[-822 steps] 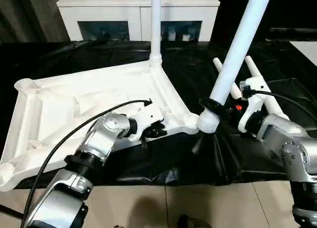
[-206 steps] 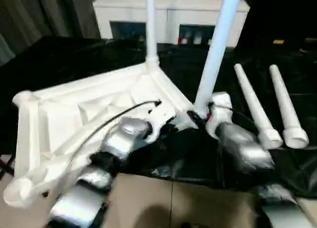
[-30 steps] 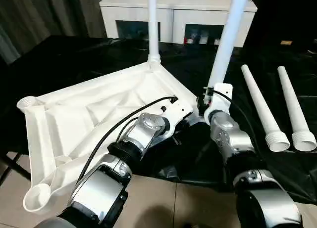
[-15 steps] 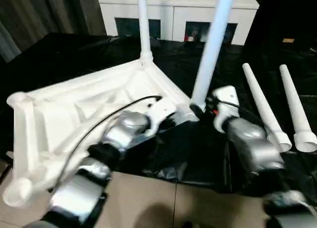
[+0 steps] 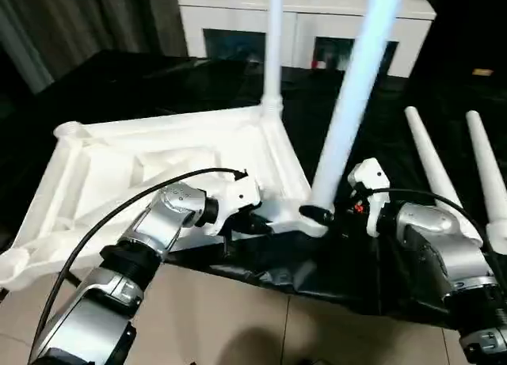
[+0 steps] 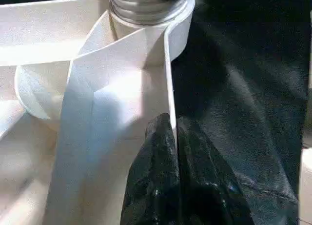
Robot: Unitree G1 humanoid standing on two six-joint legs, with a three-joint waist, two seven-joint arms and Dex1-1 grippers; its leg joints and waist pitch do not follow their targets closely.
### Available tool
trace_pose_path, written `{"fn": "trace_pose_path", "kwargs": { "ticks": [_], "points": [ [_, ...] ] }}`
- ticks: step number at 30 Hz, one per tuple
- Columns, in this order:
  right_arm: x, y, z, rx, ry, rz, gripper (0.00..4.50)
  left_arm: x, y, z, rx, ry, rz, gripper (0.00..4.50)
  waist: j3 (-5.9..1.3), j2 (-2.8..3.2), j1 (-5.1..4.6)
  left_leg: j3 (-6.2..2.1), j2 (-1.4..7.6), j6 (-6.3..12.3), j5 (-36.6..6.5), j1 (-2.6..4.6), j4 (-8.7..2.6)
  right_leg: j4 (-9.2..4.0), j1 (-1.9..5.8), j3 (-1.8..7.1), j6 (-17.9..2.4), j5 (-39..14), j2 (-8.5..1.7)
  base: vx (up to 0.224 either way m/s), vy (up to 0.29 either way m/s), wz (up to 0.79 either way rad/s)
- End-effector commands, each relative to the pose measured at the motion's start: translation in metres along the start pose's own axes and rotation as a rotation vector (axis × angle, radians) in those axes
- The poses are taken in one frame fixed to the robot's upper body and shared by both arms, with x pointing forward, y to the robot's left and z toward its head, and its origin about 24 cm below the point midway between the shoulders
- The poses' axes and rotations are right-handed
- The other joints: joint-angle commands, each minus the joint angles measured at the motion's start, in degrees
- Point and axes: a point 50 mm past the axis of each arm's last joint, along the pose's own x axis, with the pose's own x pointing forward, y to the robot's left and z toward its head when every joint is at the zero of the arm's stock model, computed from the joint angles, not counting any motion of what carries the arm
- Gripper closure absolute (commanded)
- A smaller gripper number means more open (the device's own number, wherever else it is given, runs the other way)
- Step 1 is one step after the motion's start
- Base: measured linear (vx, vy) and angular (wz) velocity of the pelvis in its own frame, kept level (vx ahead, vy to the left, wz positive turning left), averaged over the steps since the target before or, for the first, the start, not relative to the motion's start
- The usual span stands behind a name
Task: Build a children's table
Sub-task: Rotate leg to tighten
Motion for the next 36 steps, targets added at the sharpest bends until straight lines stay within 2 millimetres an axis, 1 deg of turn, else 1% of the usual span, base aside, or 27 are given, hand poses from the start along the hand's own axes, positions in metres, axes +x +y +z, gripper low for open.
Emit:
{"fn": "trace_pose_path", "kwargs": {
  "ticks": [1, 2, 4, 5, 6, 7, 8, 11, 14, 18, 20, 21, 22, 23, 24, 25, 26, 27, 28, 29, 30, 31, 33, 34, 35, 36],
  "points": [
    [-0.003, 0.001, -0.003, -0.021, 0.04, 0.032, 0.6, -0.001, 0.001, 0.023, 0.098, -0.053, -0.027, 4.5, -4.05, -1.05, -0.15, 0.0, 1.21, 6.41, -5.5, -0.39, -4.34, -3.54, 4.45, 3.45, -8.7, -18.7, -2.59, 0.0, 0.0, 0.0],
    [-0.003, 0.001, -0.003, -0.021, 0.04, 0.032, 0.6, -0.001, 0.001, 0.023, 0.098, -0.053, -0.027, 4.5, -4.06, -1.03, -0.15, -0.03, 1.21, 6.35, -5.4, -0.39, -4.35, -3.5, 4.49, 3.45, -8.6, -18.8, -2.57, 0.0, 0.0, 0.0],
    [-0.005, 0.002, -0.005, -0.021, 0.055, 0.052, 0.87, -0.002, 0.001, 0.022, 0.095, -0.053, -0.026, 4.5, -4.06, -0.94, -0.15, -0.02, 1.24, 6.23, -5.3, -0.37, -4.36, -3.54, 4.48, 3.55, -8.6, -18.5, -2.58, 0.0, 0.0, 0.0],
    [-0.005, 0.002, -0.006, -0.019, 0.059, 0.058, 0.87, -0.002, 0.0, 0.022, 0.094, -0.051, -0.03, 4.5, -4.06, -1.15, -0.17, 0.01, 1.2, 6.27, -5.3, -0.4, -4.36, -3.47, 4.49, 3.59, -8.7, -18.4, -2.56, 0.0, 0.0, 0.0],
    [-0.005, 0.003, -0.007, -0.016, 0.061, 0.064, 0.87, -0.002, 0.0, 0.022, 0.093, -0.051, -0.03, 4.5, -4.08, -1.13, -0.16, 0.03, 1.14, 6.37, -5.2, -0.46, -4.33, -3.46, 4.54, 3.59, -8.7, -18.4, -2.56, 0.0, 0.0, 0.0],
    [-0.005, 0.003, -0.007, -0.013, 0.06, 0.064, 1.19, -0.003, 0.001, 0.022, 0.094, -0.049, -0.026, 4.5, -4.05, -1.13, -0.23, 0.03, 1.1, 6.48, -5.1, -0.51, -4.31, -3.49, 4.53, 3.58, -8.6, -18.4, -2.55, 0.0, 0.0, 0.0],
    [-0.005, 0.002, -0.007, -0.012, 0.06, 0.063, 1.26, -0.003, 0.001, 0.022, 0.095, -0.048, -0.024, 4.5, -4.05, -1.14, -0.26, 0.04, 1.08, 6.47, -5.1, -0.48, -4.3, -3.51, 4.51, 3.57, -8.6, -18.4, -2.53, 0.0, 0.0, 0.0],
    [-0.004, 0.002, -0.008, 0.012, 0.057, 0.063, 1.35, -0.003, 0.001, 0.022, 0.093, -0.051, -0.028, 4.5, -4.07, -1.01, -0.34, 0.0, 1.08, 6.49, -5.2, -0.48, -4.28, -3.58, 4.52, 3.51, -8.5, -18.8, -2.52, 0.0, 0.0, 0.0],
    [-0.003, 0.002, -0.009, 0.016, 0.061, 0.062, 1.67, -0.003, 0.001, 0.022, 0.094, -0.047, -0.027, 4.5, -4.09, -1.01, -0.38, -0.01, 1.09, 6.42, -5.1, -0.5, -4.29, -3.58, 4.52, 3.51, -8.5, -18.6, -2.5, 0.0, 0.0, 0.0],
    [-0.001, 0.001, -0.009, 0.061, 0.028, 0.032, 1.77, -0.003, 0.001, 0.021, 0.09, -0.041, -0.022, 4.5, -4.08, -1.04, -0.49, -0.02, 1.07, 6.32, -5.4, -0.52, -4.32, -3.61, 4.52, 3.49, -8.7, -18.6, -2.49, 0.0, 0.0, 0.0],
    [0.002, -0.002, -0.011, 0.101, 0.011, -0.022, 1.78, -0.001, 0.001, 0.018, 0.078, -0.03, -0.01, 4.5, -4.03, -0.94, -0.58, -0.04, 1.12, 6.06, -5.6, -0.47, -4.35, -3.68, 4.44, 3.47, -8.5, -19.2, -2.49, 0.0, 0.0, 0.0],
    [0.004, -0.003, -0.012, 0.117, 0.007, -0.064, 1.78, 0.0, 0.001, 0.016, 0.068, -0.023, 0.002, 4.5, -4.0, -1.11, -0.69, -0.02, 1.06, 5.71, -5.8, -0.49, -4.38, -3.76, 4.43, 3.43, -8.3, -19.7, -2.47, 0.0, 0.0, 0.0],
    [0.011, -0.006, -0.015, 0.16, -0.004, -0.161, 1.78, 0.004, 0.003, 0.014, 0.049, -0.006, 0.044, 4.5, -3.93, -0.97, -0.86, -0.05, 0.97, 5.23, -6.0, -0.63, -4.43, -3.86, 4.53, 3.39, -7.9, -20.5, -2.51, 0.0, 0.0, 0.0],
    [0.011, -0.006, -0.015, 0.162, -0.004, -0.164, 1.78, 0.005, 0.003, 0.014, 0.049, -0.006, 0.046, 4.5, -3.92, -0.97, -0.98, -0.06, 0.92, 4.97, -6.0, -0.61, -4.42, -3.95, 4.48, 3.35, -7.7, -21.0, -2.48, 0.0, 0.0, 0.0],
    [0.019, -0.008, -0.02, 0.22, -0.005, -0.275, 1.78, 0.012, 0.006, 0.015, 0.024, -0.013, 0.102, 4.5, -3.94, -0.91, -1.19, -0.06, 0.79, 4.48, -6.2, -0.55, -4.4, -4.13, 4.43, 3.25, -7.1, -21.8, -2.41, 0.0, 0.0, 0.0],
    [0.021, -0.008, -0.021, 0.232, -0.003, -0.3, 1.78, 0.014, 0.007, 0.015, 0.019, -0.017, 0.114, 4.5, -3.93, -1.01, -1.47, -0.02, 0.61, 4.04, -6.4, -0.48, -4.37, -4.31, 4.3, 3.18, -6.8, -22.6, -2.36, 0.0, 0.0, 0.0],
    [0.025, -0.008, -0.024, 0.258, 0.003, -0.361, 1.78, 0.02, 0.009, 0.017, 0.012, -0.019, 0.145, 4.5, -3.96, -1.0, -1.51, -0.06, 0.58, 3.85, -6.3, -0.47, -4.38, -4.37, 4.39, 3.13, -6.6, -22.9, -2.37, 0.0, 0.0, 0.0],
    [0.026, -0.008, -0.025, 0.266, 0.006, -0.38, 1.79, 0.022, 0.009, 0.018, 0.011, -0.019, 0.155, 4.5, -3.97, -1.04, -1.65, -0.09, 0.63, 3.68, -6.3, -0.57, -4.4, -4.31, 4.43, 3.15, -6.5, -22.9, -2.36, 0.0, 0.0, 0.0],
    [0.029, -0.008, -0.028, 0.284, 0.013, -0.424, 1.79, 0.026, 0.011, 0.02, 0.009, -0.016, 0.178, 4.5, -3.97, -1.15, -1.93, -0.1, 0.57, 3.69, -6.6, -0.46, -4.39, -4.47, 4.35, 3.09, -6.3, -23.2, -2.34, 0.0, 0.0, 0.0],
    [0.033, -0.007, -0.03, 0.284, 0.034, -0.478, 1.79, 0.033, 0.012, 0.024, 0.009, -0.019, 0.213, 4.5, -3.97, -1.2, -2.08, -0.06, 0.56, 3.71, -6.7, -0.48, -4.35, -4.54, 4.25, 3.11, -6.3, -23.3, -2.33, 0.0, 0.0, 0.0],
    [0.038, -0.006, -0.033, 0.296, 0.05, -0.54, 1.8, 0.041, 0.014, 0.029, 0.004, -0.021, 0.255, 4.5, -3.95, -1.07, -2.15, -0.06, 0.51, 3.57, -6.7, -0.42, -4.32, -4.64, 4.21, 3.06, -6.1, -23.6, -2.34, 0.0, 0.0, 0.0],
    [0.041, -0.006, -0.033, 0.302, 0.06, -0.575, 1.8, 0.045, 0.015, 0.032, 0.0, -0.022, 0.28, 4.5, -3.86, -1.14, -2.14, 0.1, 0.41, 3.57, -7.4, -0.05, -4.28, -5.0, 3.88, 3.02, -5.9, -24.5, -2.24, 0.0, 0.0, 0.0],
    [0.048, -0.007, -0.036, 0.32, 0.1, -0.698, 1.8, 0.058, 0.018, 0.042, -0.014, -0.03, 0.347, 4.5, -3.85, -1.1, -2.29, 0.13, 0.28, 3.35, -7.7, 0.07, -4.32, -5.25, 3.86, 2.88, -5.7, -25.5, -2.13, 0.0, 0.0, 0.0],
    [0.053, -0.01, -0.037, 0.373, 0.113, -0.818, 1.8, 0.068, 0.018, 0.052, -0.02, -0.041, 0.395, 4.5, -3.75, -0.9, -2.41, 0.17, 0.19, 3.3, -8.7, 0.19, -4.27, -5.58, 3.65, 2.83, -5.3, -27.2, -2.26, 0.0, 0.0, 0.0],
    [0.054, -0.01, -0.037, 0.383, 0.116, -0.84, 1.8, 0.07, 0.018, 0.053, -0.023, -0.044, 0.404, 4.5, -3.76, -0.97, -2.52, 0.14, 0.14, 3.03, -9.0, 0.26, -4.27, -5.67, 3.65, 2.7, -5.1, -27.7, -2.18, 0.0, 0.0, 0.0],
    [0.057, -0.011, -0.037, 0.406, 0.118, -0.886, 1.8, 0.075, 0.017, 0.058, -0.025, -0.052, 0.414, 4.5, -3.87, -0.57, -2.39, -0.04, 0.15, 3.0, -9.1, 0.24, -4.31, -5.67, 3.9, 2.61, -4.8, -27.7, -2.27, 0.0, 0.0, 0.0]
  ]
}}
